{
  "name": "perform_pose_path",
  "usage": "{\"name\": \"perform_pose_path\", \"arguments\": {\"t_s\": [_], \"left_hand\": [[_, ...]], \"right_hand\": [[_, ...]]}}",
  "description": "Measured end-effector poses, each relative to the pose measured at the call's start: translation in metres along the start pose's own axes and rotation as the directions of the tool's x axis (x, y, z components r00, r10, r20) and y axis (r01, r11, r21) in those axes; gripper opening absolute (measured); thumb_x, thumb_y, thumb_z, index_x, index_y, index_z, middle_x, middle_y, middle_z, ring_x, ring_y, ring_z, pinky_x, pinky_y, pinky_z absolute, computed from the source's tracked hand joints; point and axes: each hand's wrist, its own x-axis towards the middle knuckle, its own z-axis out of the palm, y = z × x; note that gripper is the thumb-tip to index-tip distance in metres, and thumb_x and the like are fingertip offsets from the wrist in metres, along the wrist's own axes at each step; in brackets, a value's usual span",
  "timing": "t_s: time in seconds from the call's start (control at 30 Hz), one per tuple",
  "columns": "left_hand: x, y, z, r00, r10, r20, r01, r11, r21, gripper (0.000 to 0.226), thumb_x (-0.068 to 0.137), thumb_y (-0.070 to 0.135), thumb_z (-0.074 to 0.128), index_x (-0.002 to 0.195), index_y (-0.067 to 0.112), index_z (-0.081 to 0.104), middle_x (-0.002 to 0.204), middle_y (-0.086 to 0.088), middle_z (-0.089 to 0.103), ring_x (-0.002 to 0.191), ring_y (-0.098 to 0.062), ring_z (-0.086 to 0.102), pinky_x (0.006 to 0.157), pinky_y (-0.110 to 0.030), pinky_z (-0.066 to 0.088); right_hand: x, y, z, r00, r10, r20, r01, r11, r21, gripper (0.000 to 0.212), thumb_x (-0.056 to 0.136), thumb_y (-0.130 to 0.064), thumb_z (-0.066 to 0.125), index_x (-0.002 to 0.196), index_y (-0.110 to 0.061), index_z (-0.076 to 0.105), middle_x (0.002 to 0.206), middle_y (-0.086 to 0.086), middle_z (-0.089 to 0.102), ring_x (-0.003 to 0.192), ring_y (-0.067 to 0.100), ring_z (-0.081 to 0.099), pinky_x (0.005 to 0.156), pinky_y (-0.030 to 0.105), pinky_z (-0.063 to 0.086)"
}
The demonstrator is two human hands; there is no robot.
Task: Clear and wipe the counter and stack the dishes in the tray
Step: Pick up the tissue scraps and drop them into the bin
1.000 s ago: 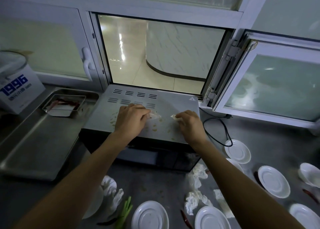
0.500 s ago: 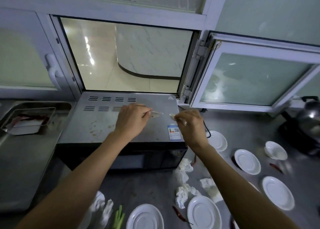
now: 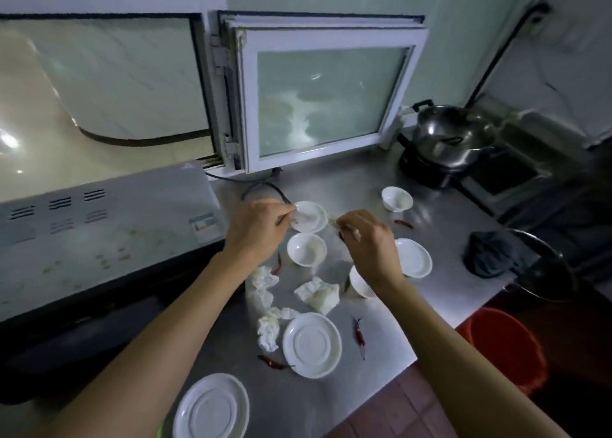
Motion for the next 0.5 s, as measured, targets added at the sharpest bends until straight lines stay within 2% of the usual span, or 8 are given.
{"name": "perform_pose_path", "arguments": {"t_s": [0.07, 0.13, 0.23, 0.4, 0.5], "left_hand": [[0.002, 0.036, 0.033, 0.999, 0.024, 0.042, -0.023, 0.999, -0.024, 0.019, 0.087, 0.025, 0.066, 0.102, 0.021, 0.078, 0.094, 0.002, 0.075, 0.082, -0.022, 0.068, 0.068, -0.036, 0.056], [0.000, 0.075, 0.066, 0.995, 0.057, 0.081, -0.056, 0.998, -0.021, 0.016, 0.086, 0.027, 0.067, 0.098, 0.023, 0.078, 0.090, 0.002, 0.075, 0.078, -0.024, 0.067, 0.065, -0.038, 0.055], [-0.010, 0.136, 0.114, 0.982, 0.098, 0.163, -0.096, 0.995, -0.021, 0.016, 0.085, 0.026, 0.067, 0.096, 0.025, 0.078, 0.086, 0.002, 0.074, 0.076, -0.027, 0.067, 0.063, -0.035, 0.054], [-0.037, 0.239, 0.192, 0.928, 0.170, 0.331, -0.151, 0.985, -0.085, 0.029, 0.082, 0.032, 0.054, 0.098, 0.027, 0.078, 0.088, 0.000, 0.074, 0.084, -0.028, 0.068, 0.069, -0.039, 0.055], [-0.053, 0.295, 0.234, 0.882, 0.226, 0.413, -0.191, 0.974, -0.125, 0.031, 0.083, 0.033, 0.052, 0.100, 0.028, 0.078, 0.093, 0.002, 0.074, 0.090, -0.027, 0.067, 0.074, -0.039, 0.055]], "right_hand": [[-0.026, 0.033, -0.029, 0.997, 0.070, -0.026, -0.070, 0.997, -0.032, 0.016, 0.083, 0.002, 0.071, 0.089, -0.012, 0.074, 0.087, 0.001, 0.068, 0.076, 0.022, 0.061, 0.064, 0.025, 0.040], [-0.057, 0.067, -0.057, 0.989, 0.141, -0.038, -0.143, 0.988, -0.065, 0.017, 0.083, 0.000, 0.072, 0.091, -0.015, 0.075, 0.089, -0.001, 0.069, 0.079, 0.022, 0.062, 0.063, 0.029, 0.045], [-0.111, 0.115, -0.100, 0.970, 0.238, -0.042, -0.240, 0.968, -0.072, 0.020, 0.085, -0.002, 0.068, 0.097, -0.016, 0.074, 0.099, -0.002, 0.069, 0.091, 0.023, 0.062, 0.068, 0.037, 0.052], [-0.204, 0.187, -0.166, 0.922, 0.381, -0.072, -0.386, 0.919, -0.084, 0.020, 0.087, -0.006, 0.066, 0.099, -0.019, 0.075, 0.100, -0.006, 0.067, 0.094, 0.017, 0.061, 0.077, 0.036, 0.053], [-0.253, 0.221, -0.200, 0.893, 0.438, -0.105, -0.449, 0.885, -0.126, 0.020, 0.090, -0.014, 0.066, 0.107, -0.022, 0.073, 0.102, -0.006, 0.066, 0.095, 0.018, 0.060, 0.076, 0.035, 0.052]]}}
